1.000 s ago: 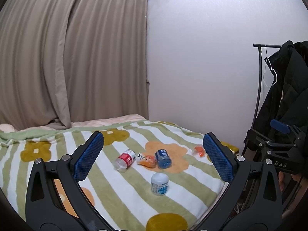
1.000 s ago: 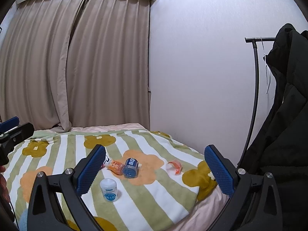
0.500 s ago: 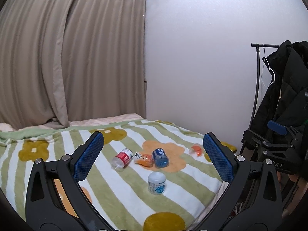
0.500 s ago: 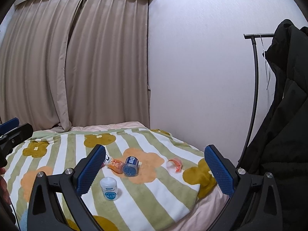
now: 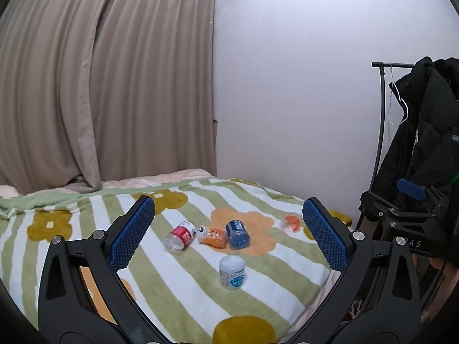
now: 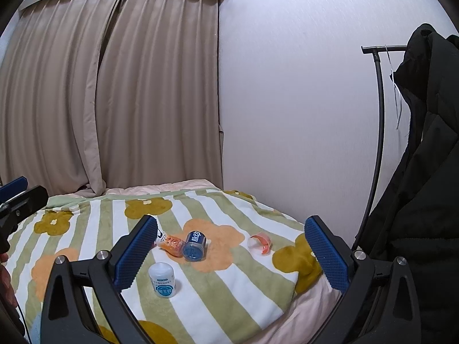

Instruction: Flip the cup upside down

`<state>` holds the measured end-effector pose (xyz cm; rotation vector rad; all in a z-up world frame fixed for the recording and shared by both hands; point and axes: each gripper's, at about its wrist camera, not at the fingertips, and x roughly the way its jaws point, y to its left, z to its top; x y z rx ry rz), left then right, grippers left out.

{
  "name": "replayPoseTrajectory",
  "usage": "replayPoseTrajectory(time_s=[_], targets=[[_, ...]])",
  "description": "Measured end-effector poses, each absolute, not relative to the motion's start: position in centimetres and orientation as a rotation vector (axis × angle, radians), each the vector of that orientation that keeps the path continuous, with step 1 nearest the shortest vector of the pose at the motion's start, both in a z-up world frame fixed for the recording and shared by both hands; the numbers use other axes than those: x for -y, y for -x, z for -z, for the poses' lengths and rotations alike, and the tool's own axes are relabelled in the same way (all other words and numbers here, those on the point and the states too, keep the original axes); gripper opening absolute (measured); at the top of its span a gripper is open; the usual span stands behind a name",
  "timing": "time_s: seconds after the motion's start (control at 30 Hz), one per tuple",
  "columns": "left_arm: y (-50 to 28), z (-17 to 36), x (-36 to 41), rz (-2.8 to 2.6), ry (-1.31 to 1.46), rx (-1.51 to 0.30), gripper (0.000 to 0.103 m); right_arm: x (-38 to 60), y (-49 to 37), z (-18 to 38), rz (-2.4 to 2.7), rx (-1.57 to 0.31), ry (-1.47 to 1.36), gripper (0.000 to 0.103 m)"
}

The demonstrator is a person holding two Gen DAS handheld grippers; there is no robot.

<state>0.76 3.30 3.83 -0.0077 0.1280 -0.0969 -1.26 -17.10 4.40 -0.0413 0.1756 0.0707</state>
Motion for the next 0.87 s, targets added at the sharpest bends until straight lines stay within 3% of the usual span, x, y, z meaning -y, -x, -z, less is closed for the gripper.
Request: replayPoseTrajectory(time_s=[0.87], targets=[[-0.14, -3.62, -2.87, 0.097, -0.005, -0.086, 0.103, 17.06, 1.37, -4.23, -0.072, -0.185, 0.032, 0.102]])
